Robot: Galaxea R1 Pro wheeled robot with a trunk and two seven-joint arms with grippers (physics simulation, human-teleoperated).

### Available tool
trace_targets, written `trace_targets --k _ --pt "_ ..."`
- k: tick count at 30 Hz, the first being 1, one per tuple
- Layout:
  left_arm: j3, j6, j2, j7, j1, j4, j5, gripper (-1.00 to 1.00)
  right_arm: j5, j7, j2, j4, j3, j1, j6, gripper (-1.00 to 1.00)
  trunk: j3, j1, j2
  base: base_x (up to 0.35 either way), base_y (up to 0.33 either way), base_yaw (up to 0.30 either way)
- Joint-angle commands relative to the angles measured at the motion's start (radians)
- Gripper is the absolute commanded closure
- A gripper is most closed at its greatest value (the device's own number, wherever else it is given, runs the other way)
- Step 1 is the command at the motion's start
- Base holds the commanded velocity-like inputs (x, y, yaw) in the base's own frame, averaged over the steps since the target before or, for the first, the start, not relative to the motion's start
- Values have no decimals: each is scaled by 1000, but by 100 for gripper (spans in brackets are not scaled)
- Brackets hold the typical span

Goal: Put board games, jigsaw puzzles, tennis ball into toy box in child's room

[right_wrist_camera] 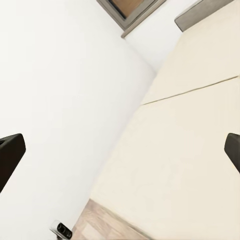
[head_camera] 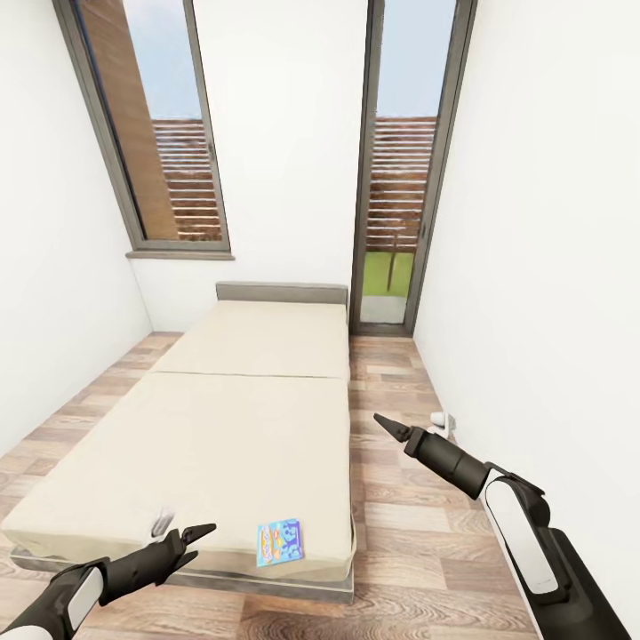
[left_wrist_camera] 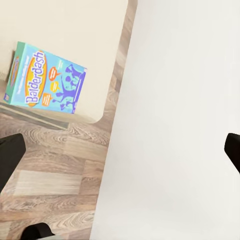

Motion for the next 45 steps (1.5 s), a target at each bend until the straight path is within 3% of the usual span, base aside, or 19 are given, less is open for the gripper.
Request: trace_targets --k 1,36,45 --pt "3 7 0 -2 -1 1 3 -100 -6 0 0 0 -1 -1 8 -100 -4 4 -8 0 0 0" --pt "4 1 -1 -10 -1 1 3 -100 -3 -5 0 2 -2 -1 2 -100 -114 138 -253 0 0 0" --pt "4 1 0 -11 -1 1 3 -100 -5 4 -1 1 -2 -1 -2 -100 -132 173 -316 0 0 0"
